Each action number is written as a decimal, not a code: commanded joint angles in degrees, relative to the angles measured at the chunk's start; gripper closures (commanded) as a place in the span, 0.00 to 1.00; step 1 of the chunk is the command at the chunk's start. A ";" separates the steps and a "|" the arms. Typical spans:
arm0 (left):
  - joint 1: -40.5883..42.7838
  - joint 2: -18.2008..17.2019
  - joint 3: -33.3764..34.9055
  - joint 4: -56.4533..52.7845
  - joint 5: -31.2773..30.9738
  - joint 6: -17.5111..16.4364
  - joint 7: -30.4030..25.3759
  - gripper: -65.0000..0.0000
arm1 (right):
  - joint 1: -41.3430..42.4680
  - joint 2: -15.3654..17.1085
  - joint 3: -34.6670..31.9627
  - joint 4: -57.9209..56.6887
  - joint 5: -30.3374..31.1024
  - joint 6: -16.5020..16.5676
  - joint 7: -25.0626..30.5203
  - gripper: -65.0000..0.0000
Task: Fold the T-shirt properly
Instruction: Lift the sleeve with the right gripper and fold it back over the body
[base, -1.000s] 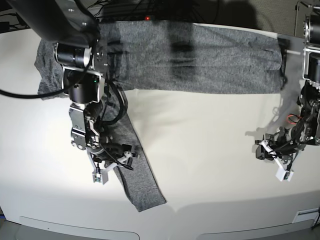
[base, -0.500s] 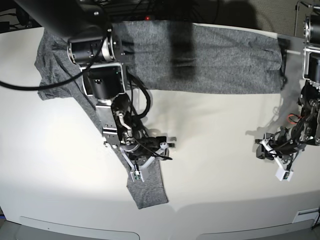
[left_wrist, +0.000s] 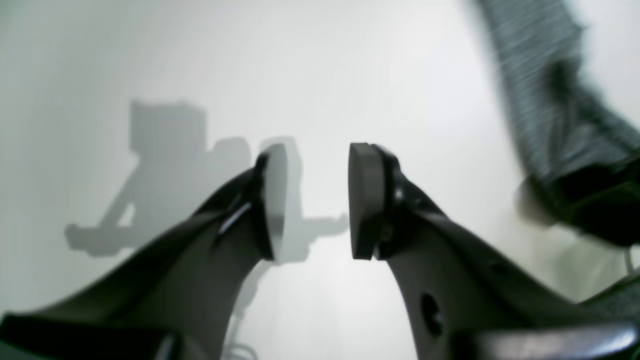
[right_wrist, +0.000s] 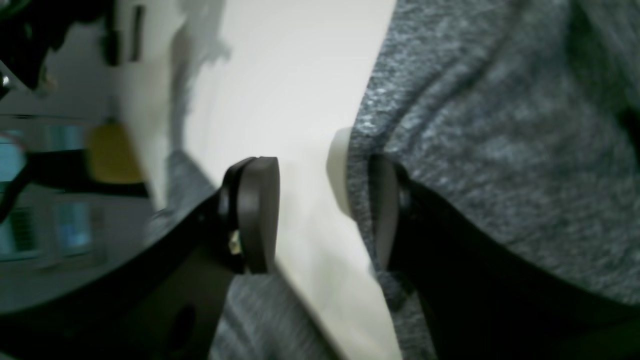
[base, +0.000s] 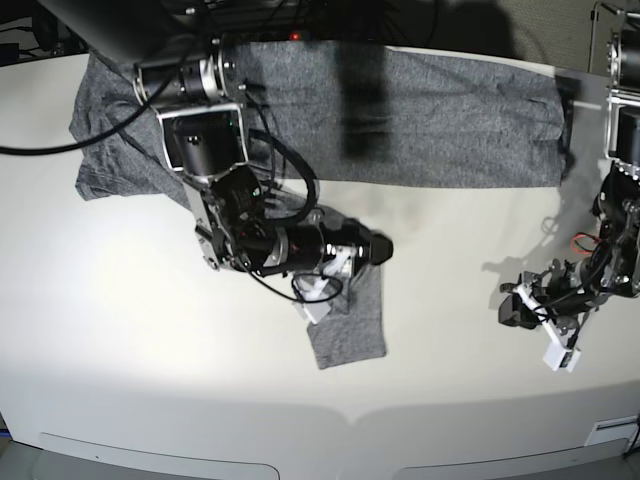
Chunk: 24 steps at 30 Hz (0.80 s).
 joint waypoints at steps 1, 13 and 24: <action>-1.60 -0.92 -0.44 1.66 -0.83 -0.66 -1.27 0.69 | 0.57 -0.33 -0.04 1.42 2.25 0.17 -2.12 0.55; -1.60 1.38 -0.44 3.13 -4.09 -2.21 -1.31 0.69 | -3.39 -3.82 -0.02 16.39 14.84 0.17 -19.30 0.55; -1.60 2.45 -0.42 3.13 5.64 -2.40 -9.73 0.69 | -3.41 -2.60 0.52 34.67 -13.77 0.17 -6.73 0.55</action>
